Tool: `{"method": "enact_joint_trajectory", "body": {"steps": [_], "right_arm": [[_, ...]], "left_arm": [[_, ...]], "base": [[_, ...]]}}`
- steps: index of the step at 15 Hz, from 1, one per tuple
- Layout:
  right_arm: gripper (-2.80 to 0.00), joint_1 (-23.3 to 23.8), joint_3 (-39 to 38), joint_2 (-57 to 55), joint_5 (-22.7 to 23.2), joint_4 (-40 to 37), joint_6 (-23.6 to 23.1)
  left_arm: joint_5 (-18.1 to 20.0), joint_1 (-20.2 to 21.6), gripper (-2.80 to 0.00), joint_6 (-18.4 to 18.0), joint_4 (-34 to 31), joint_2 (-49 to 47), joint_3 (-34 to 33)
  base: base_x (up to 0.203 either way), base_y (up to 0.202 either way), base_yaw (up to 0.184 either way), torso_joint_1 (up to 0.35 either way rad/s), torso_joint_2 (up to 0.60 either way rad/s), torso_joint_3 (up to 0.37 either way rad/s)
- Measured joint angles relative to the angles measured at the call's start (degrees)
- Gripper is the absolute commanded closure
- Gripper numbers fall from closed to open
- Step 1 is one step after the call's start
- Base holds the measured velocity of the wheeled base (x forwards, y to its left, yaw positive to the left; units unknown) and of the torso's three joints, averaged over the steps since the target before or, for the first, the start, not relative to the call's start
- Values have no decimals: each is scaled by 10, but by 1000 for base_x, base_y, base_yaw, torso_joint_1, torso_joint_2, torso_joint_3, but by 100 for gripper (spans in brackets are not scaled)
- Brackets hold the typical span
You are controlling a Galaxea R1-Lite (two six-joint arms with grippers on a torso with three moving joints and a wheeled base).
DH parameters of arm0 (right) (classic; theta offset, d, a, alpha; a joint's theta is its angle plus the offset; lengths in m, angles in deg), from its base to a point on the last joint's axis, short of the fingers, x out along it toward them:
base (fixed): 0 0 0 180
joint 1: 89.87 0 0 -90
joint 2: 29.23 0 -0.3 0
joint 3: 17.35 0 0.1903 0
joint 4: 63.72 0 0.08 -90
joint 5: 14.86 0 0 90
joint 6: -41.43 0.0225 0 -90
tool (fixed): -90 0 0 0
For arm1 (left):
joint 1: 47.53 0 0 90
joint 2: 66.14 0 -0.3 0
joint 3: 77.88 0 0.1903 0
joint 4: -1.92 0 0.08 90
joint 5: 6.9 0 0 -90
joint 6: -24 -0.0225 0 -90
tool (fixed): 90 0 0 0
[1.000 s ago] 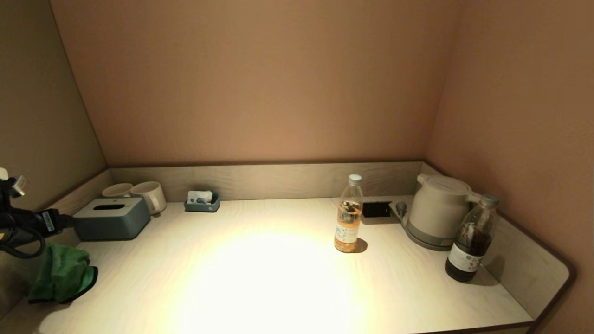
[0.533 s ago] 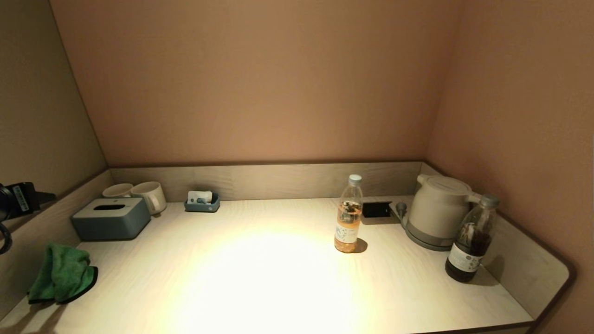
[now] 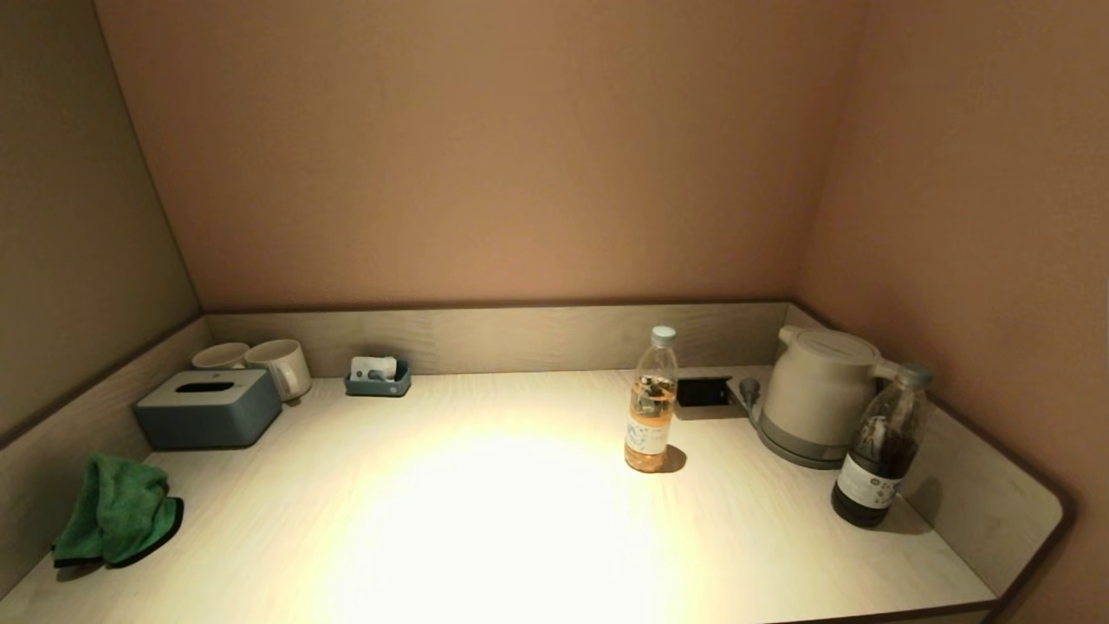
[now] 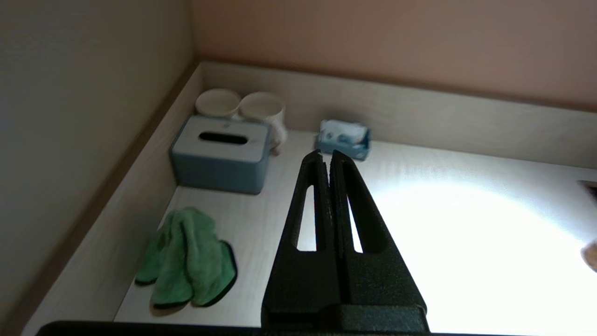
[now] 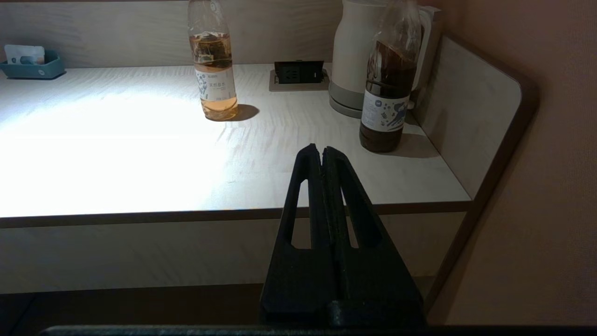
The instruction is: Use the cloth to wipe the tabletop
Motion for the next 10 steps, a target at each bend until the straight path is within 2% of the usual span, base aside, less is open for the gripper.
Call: {"method": "enact_joint_trajectory", "body": {"steps": [5,10], "right_arm": [[0,0,0,0,0,0,0],[0,0,0,0,0,0,0]], "left_arm": [[52,0,0,0,-5,167,-98],[86,0,0,4,-12,266,-129]], "base": [[0,0,0,0,0,0],[0,0,0,0,0,0]]}}
